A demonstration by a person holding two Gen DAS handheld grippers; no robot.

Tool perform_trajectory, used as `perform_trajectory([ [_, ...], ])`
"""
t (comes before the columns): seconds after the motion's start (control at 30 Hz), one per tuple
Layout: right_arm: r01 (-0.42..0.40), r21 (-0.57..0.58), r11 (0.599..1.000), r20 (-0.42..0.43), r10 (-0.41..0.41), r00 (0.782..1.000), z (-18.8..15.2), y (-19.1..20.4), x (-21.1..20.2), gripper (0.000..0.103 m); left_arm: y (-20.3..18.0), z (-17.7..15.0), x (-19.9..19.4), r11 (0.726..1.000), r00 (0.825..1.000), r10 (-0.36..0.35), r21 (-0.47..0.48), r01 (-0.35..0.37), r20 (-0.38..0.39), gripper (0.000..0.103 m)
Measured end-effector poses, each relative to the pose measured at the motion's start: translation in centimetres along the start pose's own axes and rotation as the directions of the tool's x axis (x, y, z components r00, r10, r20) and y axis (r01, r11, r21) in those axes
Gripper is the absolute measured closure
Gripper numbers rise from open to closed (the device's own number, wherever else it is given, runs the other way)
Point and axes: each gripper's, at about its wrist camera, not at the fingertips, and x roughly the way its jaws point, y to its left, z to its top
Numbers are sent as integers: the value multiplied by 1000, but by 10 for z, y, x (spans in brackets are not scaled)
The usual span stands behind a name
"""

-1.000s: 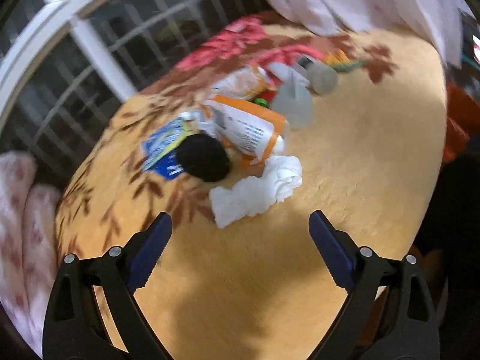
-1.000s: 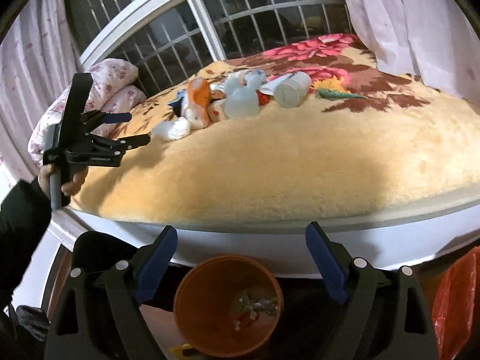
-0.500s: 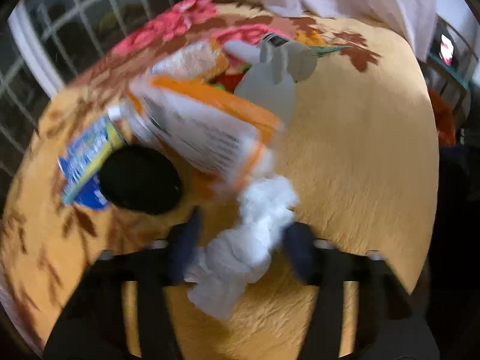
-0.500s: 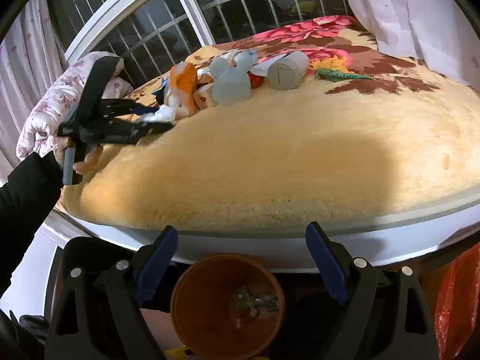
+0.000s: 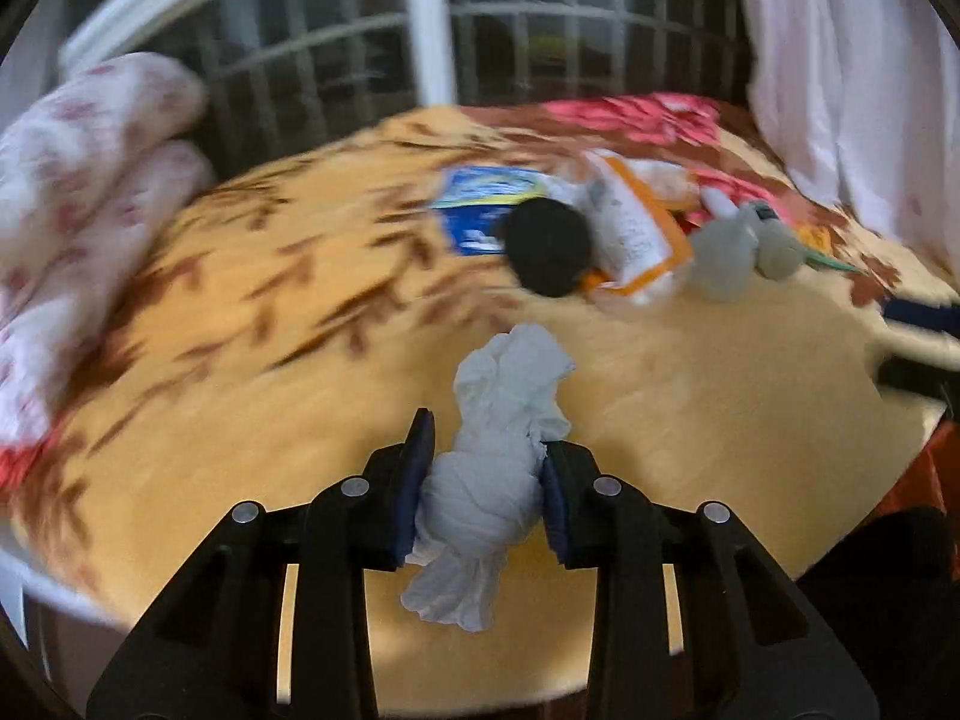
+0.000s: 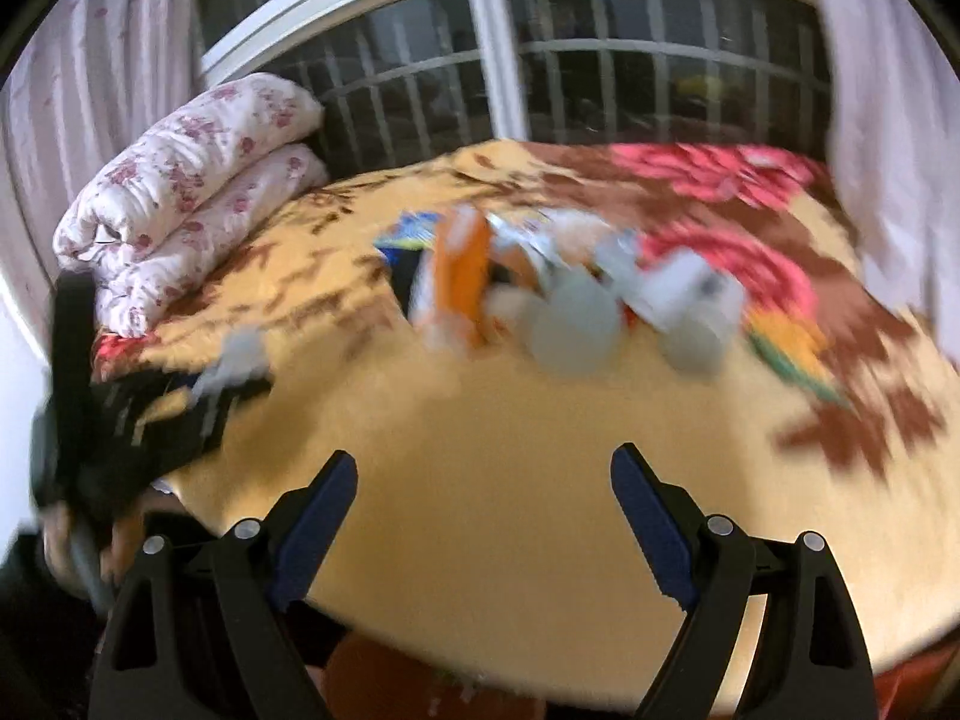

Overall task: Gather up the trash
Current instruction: 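Grasp the orange-white bag with the right gripper while the left gripper holds the tissue, then carry tissue and bag over the orange bucket and open both grippers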

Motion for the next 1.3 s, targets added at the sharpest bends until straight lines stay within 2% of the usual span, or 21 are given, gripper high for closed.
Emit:
perform_trajectory([
  [0.1,-9,-43,999,1,9,1000,36,14,26,18,10,-14,-26,996,998,-31,-79,36,58,71],
  [0.2,11,-80,997,-19,-12,1000,64,24,55,19,8,-17,-30,996,998,-14,-85,19,66,71],
  [0.3,43,-123,992,-78,-53,996,79,31,85,29,9,-23,-34,996,997,-21,-80,27,77,71],
  [0.47,80,-131,988,-175,-102,979,90,28,129,36,13,-27,-32,988,992,-93,-111,103,90,71],
  [0.53,95,-124,988,-202,-119,972,93,25,143,46,13,-27,-29,987,991,-99,-117,109,85,71],
  [0.63,123,-162,979,-221,-158,962,96,28,155,74,11,-27,-28,986,991,-111,-115,120,76,71],
  [0.7,117,-152,981,-237,-151,960,94,29,156,84,11,-27,-27,984,989,-125,-119,133,73,71],
  [0.87,100,-143,985,-154,-122,981,91,31,120,86,5,-28,-29,981,988,-144,-123,151,62,71],
  [1.03,42,-40,998,-26,-43,999,91,14,56,86,-10,-23,-38,981,984,-162,-90,169,78,71],
  [1.2,28,30,999,63,-30,998,59,-5,-9,86,-22,-16,-47,979,980,-181,-80,188,82,71],
  [1.3,43,49,998,90,-47,995,22,-11,-47,86,-29,-18,-57,981,980,-180,-59,186,89,71],
])
